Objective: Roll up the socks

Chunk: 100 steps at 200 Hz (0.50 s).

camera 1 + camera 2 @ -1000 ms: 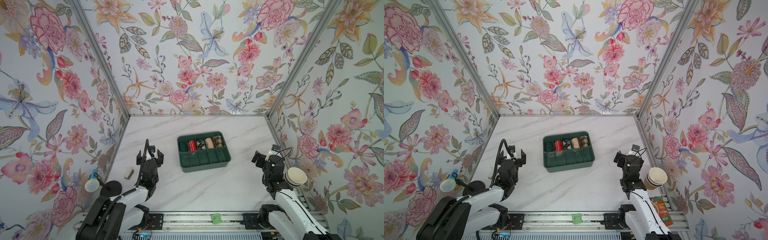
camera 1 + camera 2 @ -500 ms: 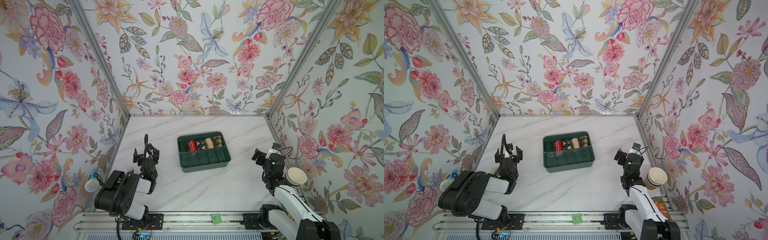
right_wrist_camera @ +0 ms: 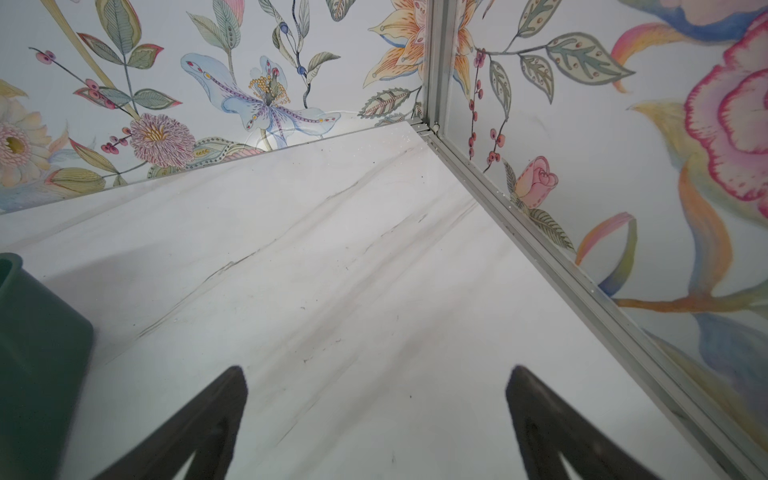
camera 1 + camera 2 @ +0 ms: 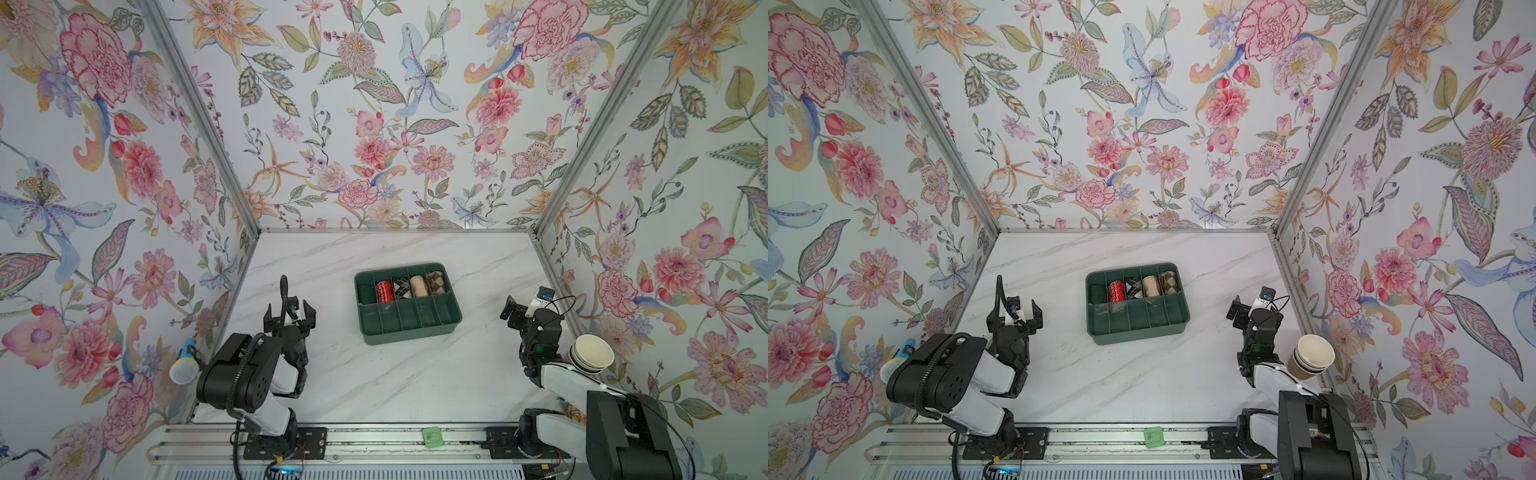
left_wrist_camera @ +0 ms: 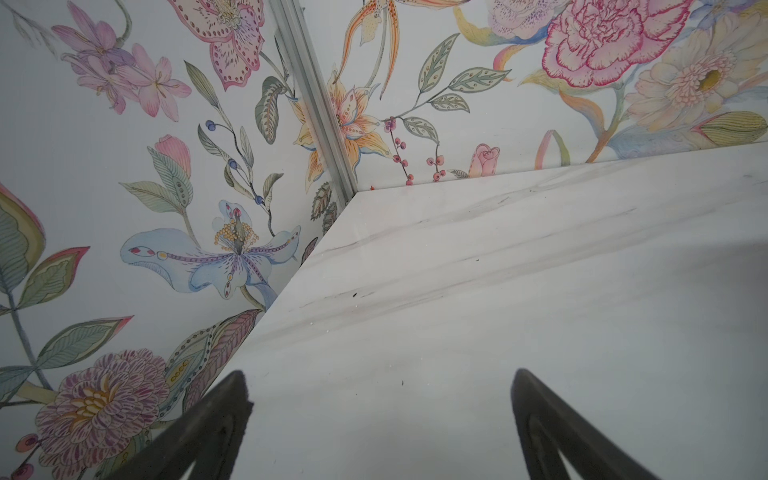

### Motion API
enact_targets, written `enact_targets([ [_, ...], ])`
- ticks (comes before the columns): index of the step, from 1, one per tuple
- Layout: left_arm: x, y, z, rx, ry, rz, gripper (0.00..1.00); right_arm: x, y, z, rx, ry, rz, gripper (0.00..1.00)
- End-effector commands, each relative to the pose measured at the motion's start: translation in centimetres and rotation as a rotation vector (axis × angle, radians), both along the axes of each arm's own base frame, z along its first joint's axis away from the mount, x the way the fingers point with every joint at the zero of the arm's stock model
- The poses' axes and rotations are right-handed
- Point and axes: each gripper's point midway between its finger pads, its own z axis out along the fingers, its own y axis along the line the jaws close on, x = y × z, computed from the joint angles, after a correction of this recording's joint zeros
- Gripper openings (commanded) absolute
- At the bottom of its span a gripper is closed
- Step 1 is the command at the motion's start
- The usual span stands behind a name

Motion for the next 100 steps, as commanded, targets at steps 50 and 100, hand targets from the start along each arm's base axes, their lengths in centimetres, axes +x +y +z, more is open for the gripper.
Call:
enact_targets([
  [50,0.3,-0.4,3.1,-0.02,-0.129,-0.03,0.99,2.1,1.9,-0.1,-0.111,-0.114,0.078,0.99],
  [100,1.8,-0.4,1.9,-0.015,-0.052,-0.019,0.99,3.4,2.3,-1.0,-0.128,-0.058,0.085,0.99],
])
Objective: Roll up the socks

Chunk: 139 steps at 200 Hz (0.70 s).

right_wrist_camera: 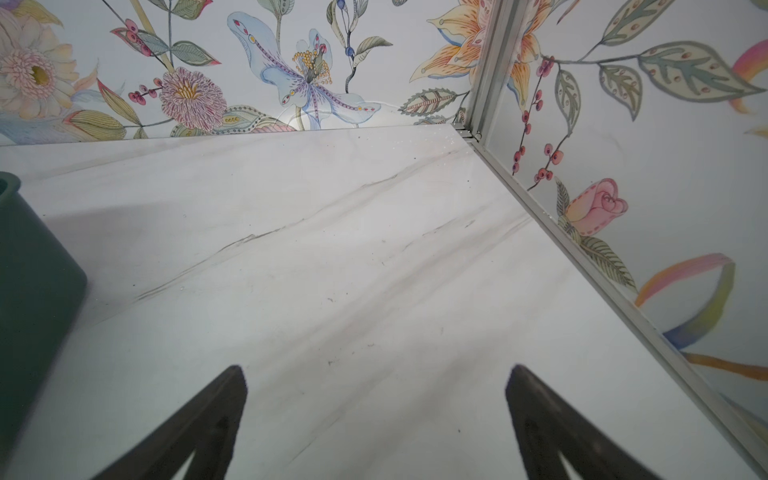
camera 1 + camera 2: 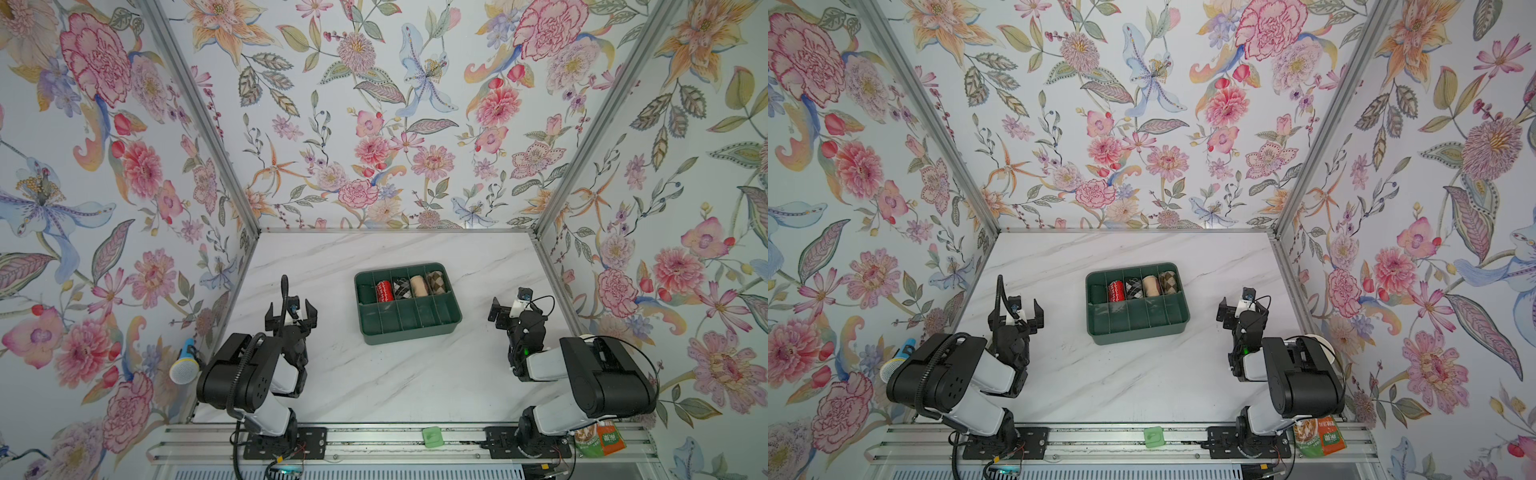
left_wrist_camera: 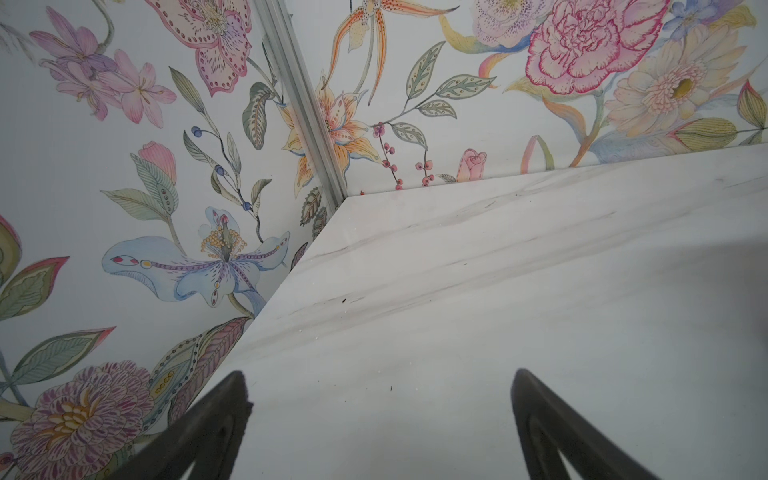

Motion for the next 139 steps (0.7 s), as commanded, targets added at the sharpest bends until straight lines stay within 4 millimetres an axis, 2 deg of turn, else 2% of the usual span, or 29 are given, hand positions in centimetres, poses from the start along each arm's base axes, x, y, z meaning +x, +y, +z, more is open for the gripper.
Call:
enact_targets([
  [1,1.27,0.05,1.54,-0.013,-0.04,0.006,0.99,0.97,-0.22,1.26,-0.018,-0.032,-0.013,0.99],
  [139,1.32,-0.14,1.94,-0.008,-0.055,-0.005,0.99,0.87,-0.16,1.29,-0.022,-0.036,-0.012,0.99],
])
